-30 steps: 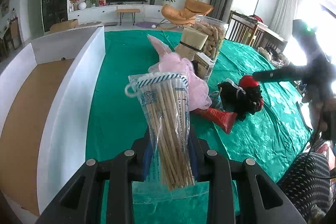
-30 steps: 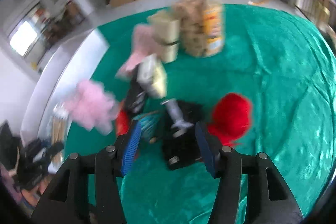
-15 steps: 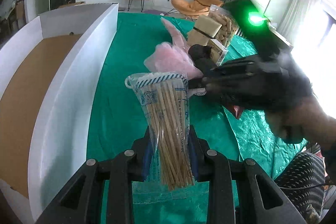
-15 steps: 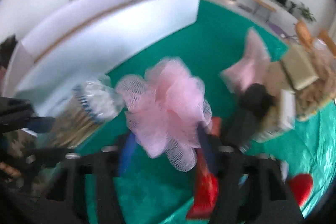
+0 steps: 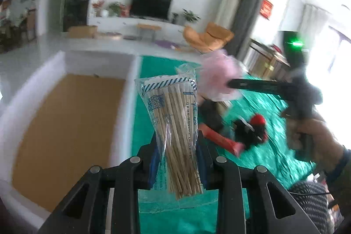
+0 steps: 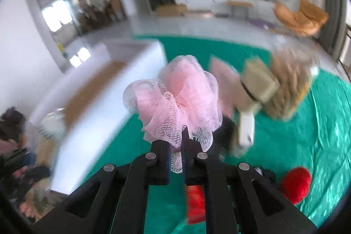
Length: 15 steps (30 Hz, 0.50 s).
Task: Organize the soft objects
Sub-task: 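Carry the stick bag into the white box and open the left gripper while the right drops the puff there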
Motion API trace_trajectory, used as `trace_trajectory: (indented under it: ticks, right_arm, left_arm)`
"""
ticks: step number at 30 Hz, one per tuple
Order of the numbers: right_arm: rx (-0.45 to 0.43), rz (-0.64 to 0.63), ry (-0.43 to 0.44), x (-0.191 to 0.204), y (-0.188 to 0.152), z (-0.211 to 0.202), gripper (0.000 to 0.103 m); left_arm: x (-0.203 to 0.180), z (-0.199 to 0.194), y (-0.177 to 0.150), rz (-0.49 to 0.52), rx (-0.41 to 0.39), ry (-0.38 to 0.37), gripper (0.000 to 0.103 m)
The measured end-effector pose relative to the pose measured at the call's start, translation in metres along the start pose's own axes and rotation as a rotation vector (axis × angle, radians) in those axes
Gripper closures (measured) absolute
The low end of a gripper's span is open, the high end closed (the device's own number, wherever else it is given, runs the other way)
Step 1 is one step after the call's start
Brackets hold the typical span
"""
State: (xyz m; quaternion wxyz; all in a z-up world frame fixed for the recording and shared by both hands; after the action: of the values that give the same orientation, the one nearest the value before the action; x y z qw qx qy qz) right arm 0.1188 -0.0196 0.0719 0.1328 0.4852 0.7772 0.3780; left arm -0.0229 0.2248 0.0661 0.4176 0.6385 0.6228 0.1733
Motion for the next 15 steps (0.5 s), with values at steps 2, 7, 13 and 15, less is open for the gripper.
trace_trajectory:
  ticks: [2,7,13,15]
  right_arm:
    - [-0.043,-0.013,0.067,0.026,0.018,-0.009,0.095]
    - [-0.057,-0.057,0.249,0.096,0.042,-0.013,0.095]
    - [0.054,-0.012,0.375,0.139,0.028,0.03,0.031]
    - [0.042,-0.008,0.364,0.132,0.018,0.027,0.031]
  left_arm:
    - [0.023,-0.013,0.008,-0.026,-0.025,0.058,0.074]
    - [0.085,-0.025,0.01,-0.096,-0.018,0.289,0.068]
    - [0.118,-0.024,-0.002,-0.118,-0.033,0.546,0.007]
    - [0.112,-0.026,-0.005,-0.112,-0.047,0.52,0.007]
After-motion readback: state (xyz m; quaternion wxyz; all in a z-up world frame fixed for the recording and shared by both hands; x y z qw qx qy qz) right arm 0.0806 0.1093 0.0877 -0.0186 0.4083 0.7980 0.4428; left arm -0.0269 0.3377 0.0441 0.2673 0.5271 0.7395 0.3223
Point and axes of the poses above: each gripper's, at about its wrist camera, not at the fingertips, and z roughly the way its jaws point, x to its left, y to its top, the point moved 1 cm from there along z, roughly the way its jaws point, and after that the axes turned 3 degrees about -z, right-handed, at the moved point
